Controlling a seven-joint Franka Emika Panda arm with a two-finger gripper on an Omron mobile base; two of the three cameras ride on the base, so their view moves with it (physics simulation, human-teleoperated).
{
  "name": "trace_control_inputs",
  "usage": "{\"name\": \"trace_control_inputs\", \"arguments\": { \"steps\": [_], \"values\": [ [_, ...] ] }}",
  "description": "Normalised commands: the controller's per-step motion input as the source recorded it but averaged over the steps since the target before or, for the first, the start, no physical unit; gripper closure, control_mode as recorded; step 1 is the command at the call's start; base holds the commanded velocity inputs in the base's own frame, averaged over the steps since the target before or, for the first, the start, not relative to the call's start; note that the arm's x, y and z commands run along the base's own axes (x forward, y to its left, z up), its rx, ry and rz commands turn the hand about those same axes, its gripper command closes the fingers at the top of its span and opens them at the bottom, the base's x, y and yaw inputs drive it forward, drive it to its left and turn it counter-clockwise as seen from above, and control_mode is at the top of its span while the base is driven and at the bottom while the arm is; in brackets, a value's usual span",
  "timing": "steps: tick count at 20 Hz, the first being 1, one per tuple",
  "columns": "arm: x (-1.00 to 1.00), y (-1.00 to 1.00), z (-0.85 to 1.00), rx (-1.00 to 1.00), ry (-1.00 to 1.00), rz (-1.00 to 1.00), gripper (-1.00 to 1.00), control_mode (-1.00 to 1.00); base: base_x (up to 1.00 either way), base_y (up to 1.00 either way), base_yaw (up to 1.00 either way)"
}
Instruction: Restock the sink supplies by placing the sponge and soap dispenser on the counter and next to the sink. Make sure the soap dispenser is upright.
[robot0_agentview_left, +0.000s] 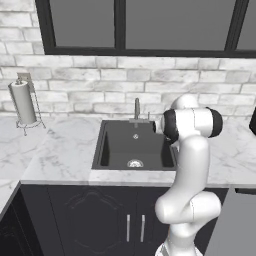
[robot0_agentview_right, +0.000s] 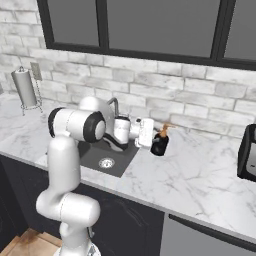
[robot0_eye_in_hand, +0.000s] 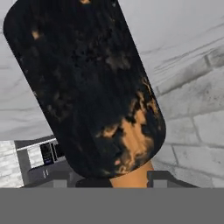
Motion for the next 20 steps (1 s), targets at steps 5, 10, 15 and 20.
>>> {"name": "trace_control_inputs", "arguments": {
  "steps": [5,10,15,20],
  "values": [
    [-0.52,0.48,-0.3,-0.02,-0.2,-0.07,1.0,-1.0,0.0,0.0,0.0],
    [-0.27,0.25,0.0,0.0,-0.09,-0.04,1.0,-1.0,0.0,0.0,0.0],
    [0.0,0.23,0.08,0.0,-0.04,0.0,-1.0,-1.0,0.0,0.0,0.0],
    [0.0,0.06,0.17,0.0,-0.06,0.0,-1.0,-1.0,0.0,0.0,0.0]
  ]
}}
